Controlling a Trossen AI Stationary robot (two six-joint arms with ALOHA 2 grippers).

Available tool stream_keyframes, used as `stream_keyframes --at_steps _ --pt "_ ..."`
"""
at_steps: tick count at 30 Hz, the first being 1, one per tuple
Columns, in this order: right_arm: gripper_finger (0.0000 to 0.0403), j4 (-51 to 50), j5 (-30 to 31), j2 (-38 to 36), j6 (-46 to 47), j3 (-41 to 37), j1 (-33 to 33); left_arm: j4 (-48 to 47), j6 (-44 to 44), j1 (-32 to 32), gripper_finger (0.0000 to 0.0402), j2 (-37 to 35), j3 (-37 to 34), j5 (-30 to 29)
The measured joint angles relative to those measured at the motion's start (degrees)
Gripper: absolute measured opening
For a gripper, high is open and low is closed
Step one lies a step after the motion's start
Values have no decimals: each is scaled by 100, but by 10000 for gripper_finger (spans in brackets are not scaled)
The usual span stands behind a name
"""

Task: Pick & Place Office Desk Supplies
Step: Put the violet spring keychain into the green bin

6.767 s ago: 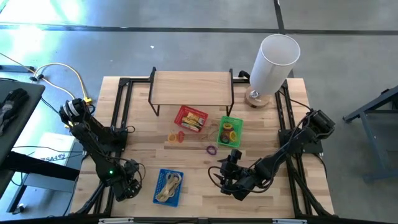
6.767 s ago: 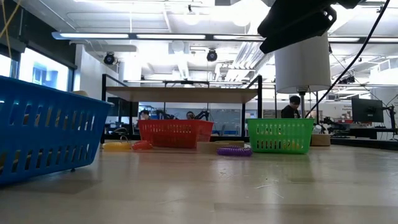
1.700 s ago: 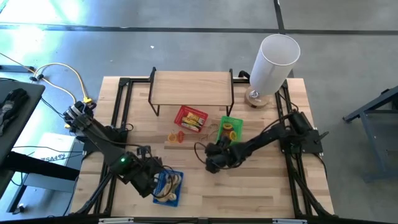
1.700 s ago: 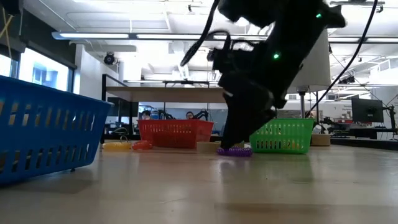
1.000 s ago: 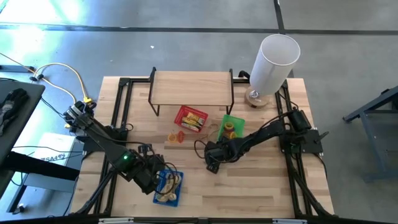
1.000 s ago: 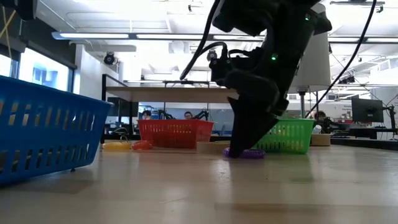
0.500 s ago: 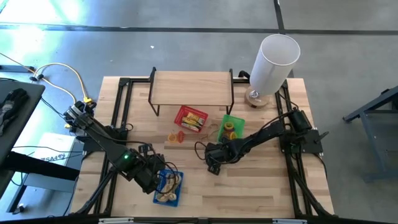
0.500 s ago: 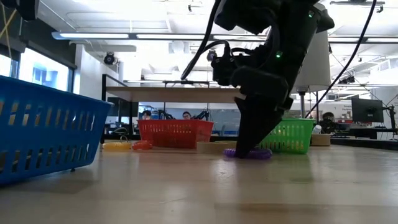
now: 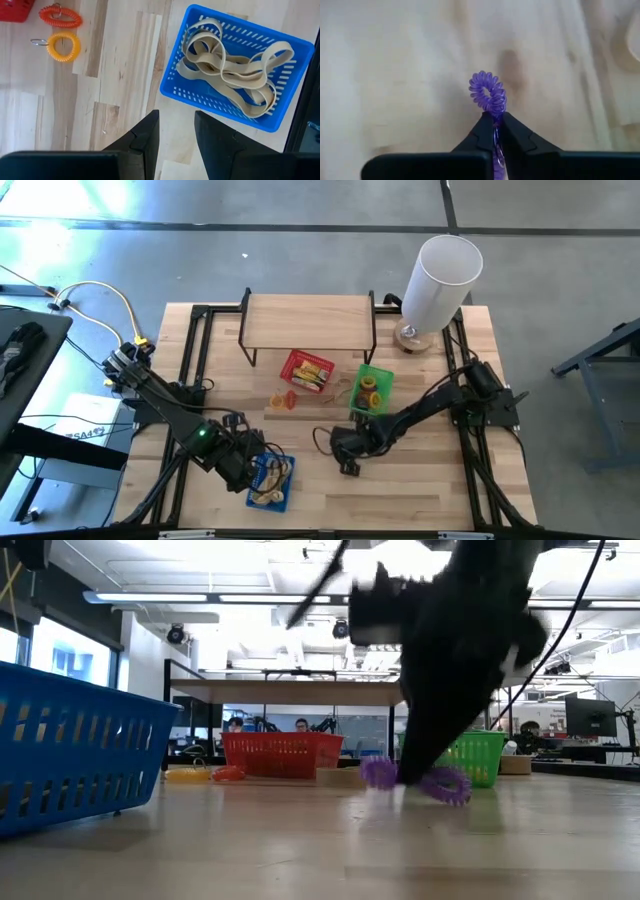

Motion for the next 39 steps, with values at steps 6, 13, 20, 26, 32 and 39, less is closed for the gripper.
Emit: stream_keyframes --at_steps 6,13,20,26,32,39 --pt "5 -1009 316 -4 -13 862 352 0 241 15 116 0 0 5" --pt "4 -3591 1143 -16 691 2186 571 -4 859 15 116 0 0 76" --pt "4 -5114 1587 -352 1221 2639 194 -54 1621 15 116 -9 0 81" --pt "4 -5214 1699 -760 1025 2417 -491 -155 1970 93 116 -272 0 49" --pt "4 -4938 1500 -852 793 1712 -1036 -400 1966 287 116 -729 0 -226" --pt "4 -3626 808 -851 -108 835 -1601 -511 2409 708 116 -1123 0 -454"
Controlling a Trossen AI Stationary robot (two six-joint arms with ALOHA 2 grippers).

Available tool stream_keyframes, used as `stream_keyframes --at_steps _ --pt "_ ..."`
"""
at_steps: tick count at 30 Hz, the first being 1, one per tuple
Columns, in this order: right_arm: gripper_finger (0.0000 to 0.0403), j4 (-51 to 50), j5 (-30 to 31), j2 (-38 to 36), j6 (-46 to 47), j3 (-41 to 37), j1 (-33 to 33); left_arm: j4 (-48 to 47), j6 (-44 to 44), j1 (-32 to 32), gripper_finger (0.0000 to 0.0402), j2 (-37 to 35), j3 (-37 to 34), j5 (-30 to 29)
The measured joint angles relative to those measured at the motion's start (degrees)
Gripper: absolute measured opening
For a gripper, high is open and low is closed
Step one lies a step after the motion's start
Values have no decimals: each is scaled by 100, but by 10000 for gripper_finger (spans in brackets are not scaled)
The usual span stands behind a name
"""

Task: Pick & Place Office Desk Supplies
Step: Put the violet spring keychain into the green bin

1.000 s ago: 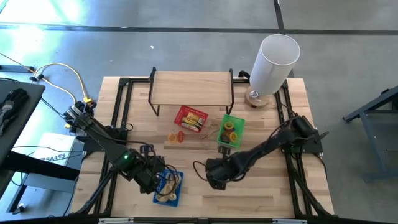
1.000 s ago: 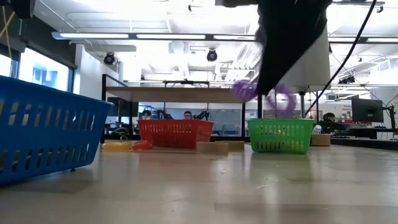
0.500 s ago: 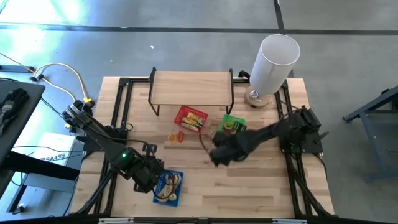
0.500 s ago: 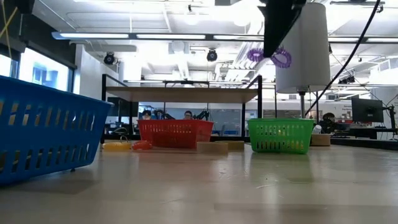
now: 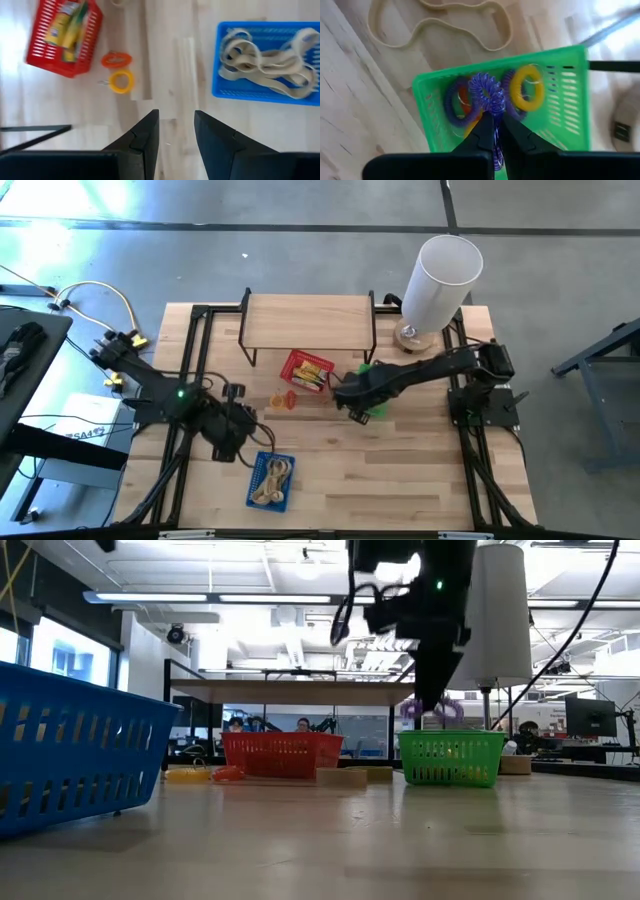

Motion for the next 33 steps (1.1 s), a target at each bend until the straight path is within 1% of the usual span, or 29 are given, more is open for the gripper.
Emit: stream_keyframes --at_steps 2,5,12,18,21,33 --pt "4 160 -84 -2 -176 -128 -139 3 195 195 116 -65 0 -5" --pt "4 161 -56 -2 -225 -223 -301 2 387 475 116 -109 0 -5" --pt "4 208 -124 -1 109 -483 -378 15 903 1098 116 -109 0 15" --pt "4 889 -693 1 140 -852 -339 -71 1452 1387 116 -109 0 87" --pt "4 892 -875 1 284 -867 -249 -71 1808 1504 116 -109 0 91" --pt "4 1042 -2104 1 756 -864 206 -71 2680 2056 116 -109 0 80"
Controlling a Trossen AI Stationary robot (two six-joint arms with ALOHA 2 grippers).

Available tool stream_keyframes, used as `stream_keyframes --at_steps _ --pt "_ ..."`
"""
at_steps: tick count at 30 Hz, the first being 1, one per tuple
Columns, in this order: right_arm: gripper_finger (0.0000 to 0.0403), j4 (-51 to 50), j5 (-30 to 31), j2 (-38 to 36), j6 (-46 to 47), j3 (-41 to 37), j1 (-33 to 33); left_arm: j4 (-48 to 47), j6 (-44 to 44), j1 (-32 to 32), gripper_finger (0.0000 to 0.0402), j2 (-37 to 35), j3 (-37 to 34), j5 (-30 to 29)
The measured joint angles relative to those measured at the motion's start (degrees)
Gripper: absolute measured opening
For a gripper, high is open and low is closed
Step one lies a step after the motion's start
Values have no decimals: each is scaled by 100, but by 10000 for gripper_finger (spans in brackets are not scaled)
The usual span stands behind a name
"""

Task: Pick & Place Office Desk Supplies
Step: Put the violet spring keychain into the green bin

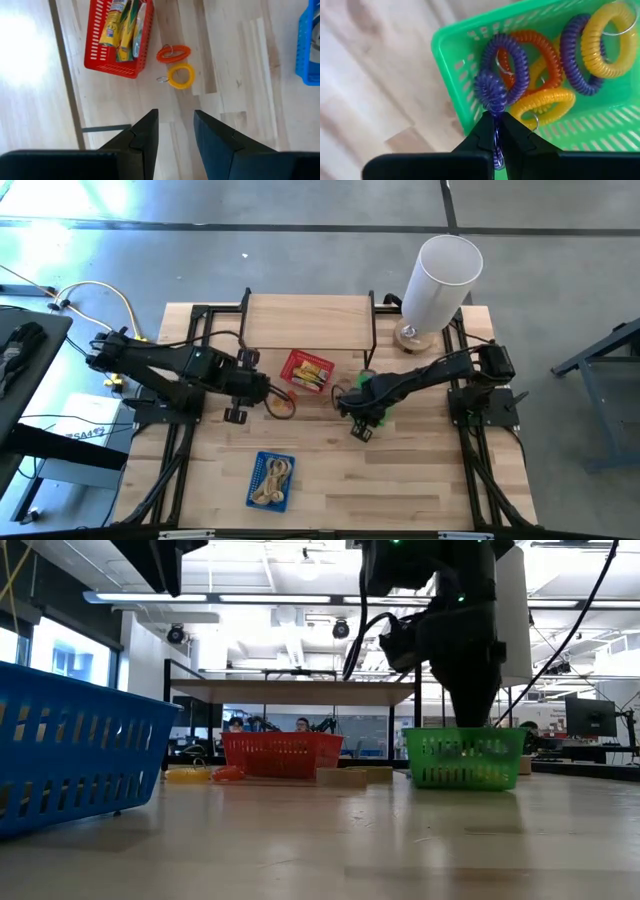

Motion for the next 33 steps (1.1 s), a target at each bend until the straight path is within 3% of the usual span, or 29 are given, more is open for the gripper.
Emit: stream_keyframes --at_steps 10,19,24,33 --pt "18 -4 -48 0 400 0 303 0 218 485 116 0 0 517" --pt "112 -13 3 0 377 0 302 0 180 617 116 0 0 721" --pt "139 -58 814 -470 380 0 383 0 171 617 116 0 0 725" --pt "139 -389 2319 -1907 658 7 465 -4 188 617 116 -2 0 723"
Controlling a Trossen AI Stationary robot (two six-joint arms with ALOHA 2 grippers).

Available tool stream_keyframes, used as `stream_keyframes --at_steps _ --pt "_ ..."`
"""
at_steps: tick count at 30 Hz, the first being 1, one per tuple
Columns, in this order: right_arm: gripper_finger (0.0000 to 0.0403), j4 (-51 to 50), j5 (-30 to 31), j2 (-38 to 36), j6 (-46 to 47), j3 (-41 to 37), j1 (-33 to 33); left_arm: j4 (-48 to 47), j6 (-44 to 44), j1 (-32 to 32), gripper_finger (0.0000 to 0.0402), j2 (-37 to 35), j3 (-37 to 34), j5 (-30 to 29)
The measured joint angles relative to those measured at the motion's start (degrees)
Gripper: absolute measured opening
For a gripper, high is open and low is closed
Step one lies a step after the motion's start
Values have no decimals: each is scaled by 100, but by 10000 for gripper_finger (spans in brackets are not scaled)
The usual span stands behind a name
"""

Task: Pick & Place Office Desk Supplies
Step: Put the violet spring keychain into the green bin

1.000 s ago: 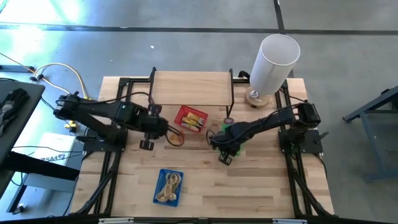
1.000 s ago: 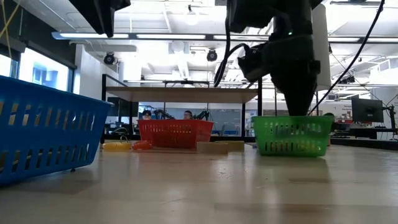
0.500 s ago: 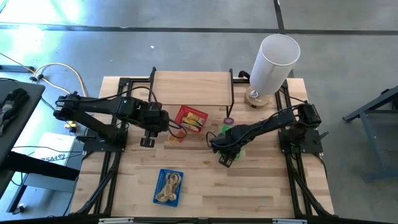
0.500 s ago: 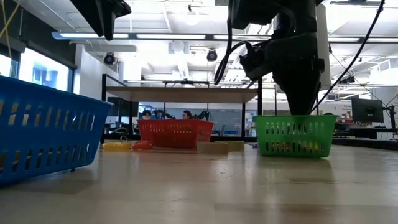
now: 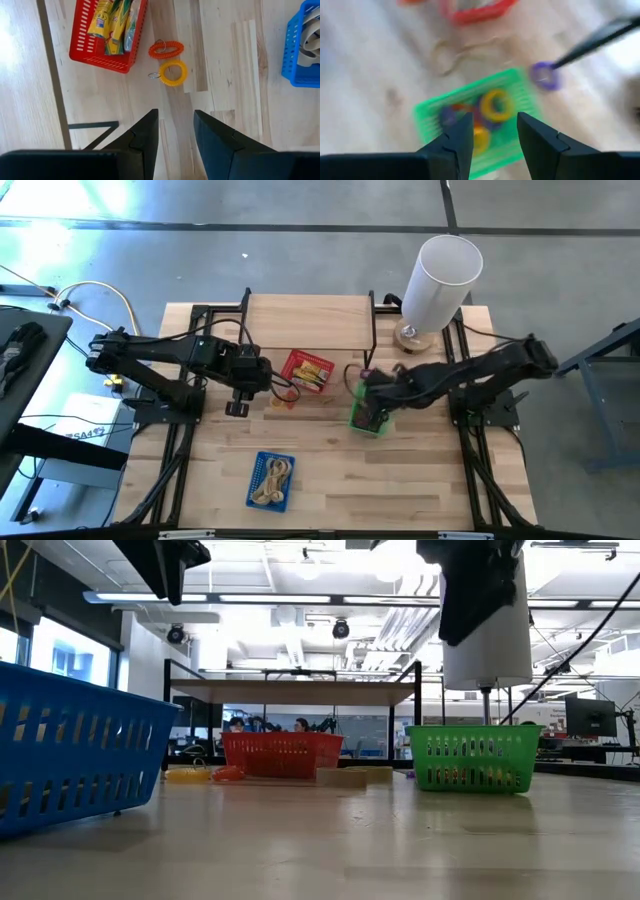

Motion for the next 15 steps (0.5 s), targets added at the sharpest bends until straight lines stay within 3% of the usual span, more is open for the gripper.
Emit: stream_keyframes --at_steps 7,15 --pt "139 -949 396 -216 1042 -117 -574 -4 116 1 116 2 0 0" --pt "139 -301 259 -47 1191 -983 -1312 -4 275 1 116 1 0 -1"
